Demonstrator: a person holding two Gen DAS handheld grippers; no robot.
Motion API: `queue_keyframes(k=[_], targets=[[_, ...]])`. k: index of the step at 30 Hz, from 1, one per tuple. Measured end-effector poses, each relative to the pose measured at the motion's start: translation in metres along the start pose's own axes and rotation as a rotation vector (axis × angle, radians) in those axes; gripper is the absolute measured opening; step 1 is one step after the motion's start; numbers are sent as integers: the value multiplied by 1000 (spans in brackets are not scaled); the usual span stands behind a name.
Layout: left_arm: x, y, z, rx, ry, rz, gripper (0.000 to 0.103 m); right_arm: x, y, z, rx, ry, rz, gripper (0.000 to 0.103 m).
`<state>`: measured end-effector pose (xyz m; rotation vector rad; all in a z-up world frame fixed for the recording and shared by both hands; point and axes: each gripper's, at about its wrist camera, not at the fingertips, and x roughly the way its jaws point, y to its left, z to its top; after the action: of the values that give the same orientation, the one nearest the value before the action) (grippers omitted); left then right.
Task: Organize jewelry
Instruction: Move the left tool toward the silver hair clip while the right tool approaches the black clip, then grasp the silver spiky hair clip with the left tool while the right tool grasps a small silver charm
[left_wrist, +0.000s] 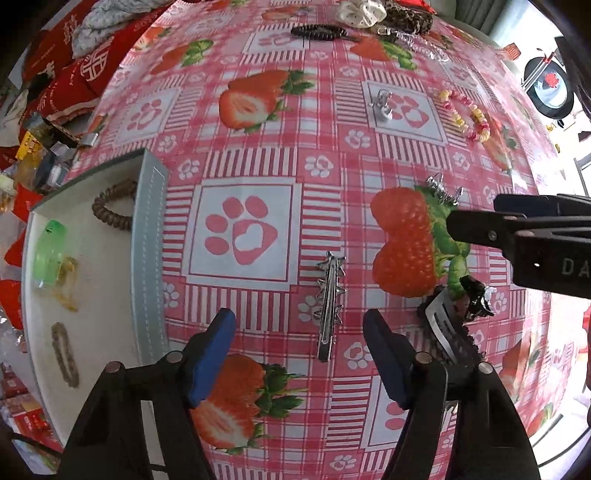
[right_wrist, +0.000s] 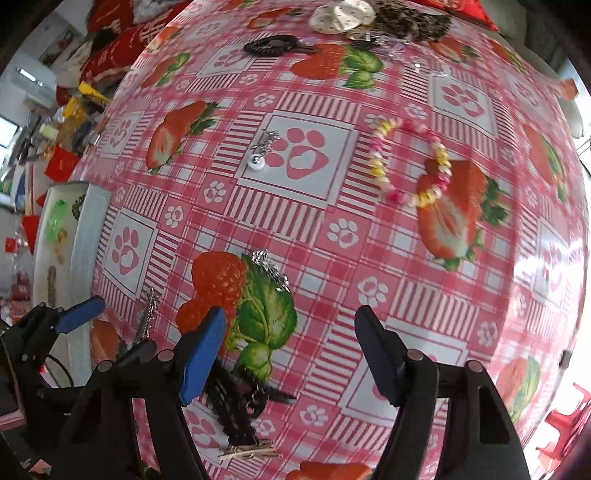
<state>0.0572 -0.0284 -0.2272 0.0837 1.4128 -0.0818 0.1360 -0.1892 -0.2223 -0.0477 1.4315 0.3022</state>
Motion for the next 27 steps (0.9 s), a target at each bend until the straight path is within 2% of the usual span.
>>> queue_keyframes(k=[4, 11, 13, 16, 20, 24, 27], targets=[[7, 0, -1, -6, 10, -15, 78, 12, 12, 9, -34, 3, -30, 69], [10, -3, 2, 5, 2, -2, 76, 21, 29, 19, -108, -22, -100, 67], [7, -7, 0, 9, -5, -7, 65, 24, 35, 19, -128, -26, -131, 64], [4, -16, 2, 39, -5, -10, 57, 23, 39, 17, -149, -42, -158, 54], [3, -22, 2, 56, -7, -20, 46, 23, 41, 17, -143, -48, -161, 49], [2, -22, -1, 56, -7, -25, 25, 23, 43, 17, -146, -48, -157, 41], [1, -21, -1, 50, -7, -34, 23, 23, 43, 19, -129, -50, -158, 32]])
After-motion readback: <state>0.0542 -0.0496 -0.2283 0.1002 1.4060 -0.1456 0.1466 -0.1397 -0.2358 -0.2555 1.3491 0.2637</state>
